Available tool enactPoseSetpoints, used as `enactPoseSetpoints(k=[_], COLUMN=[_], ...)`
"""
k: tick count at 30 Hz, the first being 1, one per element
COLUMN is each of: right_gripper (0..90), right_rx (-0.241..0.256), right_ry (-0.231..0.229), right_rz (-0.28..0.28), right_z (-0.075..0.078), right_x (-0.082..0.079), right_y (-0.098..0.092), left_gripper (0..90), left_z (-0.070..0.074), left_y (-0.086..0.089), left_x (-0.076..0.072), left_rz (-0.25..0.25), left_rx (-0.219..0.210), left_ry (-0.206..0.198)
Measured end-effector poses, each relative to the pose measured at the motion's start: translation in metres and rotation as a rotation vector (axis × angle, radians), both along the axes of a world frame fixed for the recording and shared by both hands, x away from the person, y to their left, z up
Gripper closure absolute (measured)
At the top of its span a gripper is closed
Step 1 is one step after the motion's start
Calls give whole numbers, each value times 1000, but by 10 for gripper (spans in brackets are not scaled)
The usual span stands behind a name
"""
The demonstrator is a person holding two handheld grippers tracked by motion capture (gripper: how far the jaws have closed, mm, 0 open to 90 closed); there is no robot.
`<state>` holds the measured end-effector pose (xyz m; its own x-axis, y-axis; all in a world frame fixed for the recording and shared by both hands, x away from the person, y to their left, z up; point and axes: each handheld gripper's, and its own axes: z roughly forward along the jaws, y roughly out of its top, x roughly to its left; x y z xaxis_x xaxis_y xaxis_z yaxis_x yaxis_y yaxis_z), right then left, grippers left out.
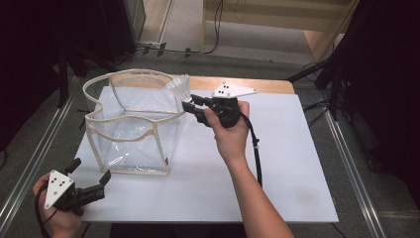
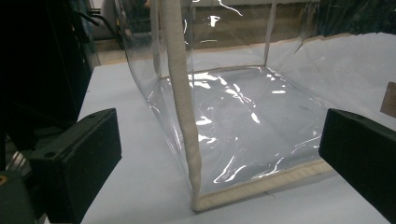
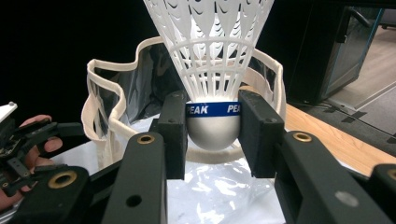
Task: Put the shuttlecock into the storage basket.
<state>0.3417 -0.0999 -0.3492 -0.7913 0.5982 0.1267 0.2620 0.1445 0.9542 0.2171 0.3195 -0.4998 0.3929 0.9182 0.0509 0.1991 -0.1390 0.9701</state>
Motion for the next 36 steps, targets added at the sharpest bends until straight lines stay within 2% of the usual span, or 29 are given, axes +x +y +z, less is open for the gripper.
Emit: enactPoseSetpoints(k=[21, 24, 25, 26, 27, 28, 29, 31, 33, 34, 36], right_gripper=[620, 573, 523, 359, 359, 263, 244, 152, 133, 104, 87], right_rx=[-14, -15, -11, 14, 14, 24, 24, 2, -12, -43, -64], right_ry=[19, 29, 37, 45, 45, 45, 40, 31, 27, 14, 10], right_rz=[6, 6, 15, 50, 50, 67, 67, 61, 66, 94, 102], right_z=[-6, -7, -7, -7, -7, -7, -7, -6, -6, -6, -7], right_x=[6, 7, 7, 8, 8, 7, 6, 4, 2, 0, -3], right_y=[13, 15, 14, 13, 13, 10, 9, 6, 5, 2, 0], left_gripper=[0, 0, 0, 0, 0, 0, 0, 0, 0, 0, 0], left_z=[0, 0, 0, 0, 0, 0, 0, 0, 0, 0, 0], left_y=[0, 0, 0, 0, 0, 0, 0, 0, 0, 0, 0], left_x=[0, 0, 0, 0, 0, 0, 0, 0, 0, 0, 0], left_rz=[-2, -1, 0, 0, 0, -1, 0, 1, 0, -2, 0], left_rx=[-2, -7, -7, -4, -4, -4, -6, -6, -5, 1, -3], left_ry=[0, -2, -2, -1, -1, -2, -2, -1, -1, -1, -1])
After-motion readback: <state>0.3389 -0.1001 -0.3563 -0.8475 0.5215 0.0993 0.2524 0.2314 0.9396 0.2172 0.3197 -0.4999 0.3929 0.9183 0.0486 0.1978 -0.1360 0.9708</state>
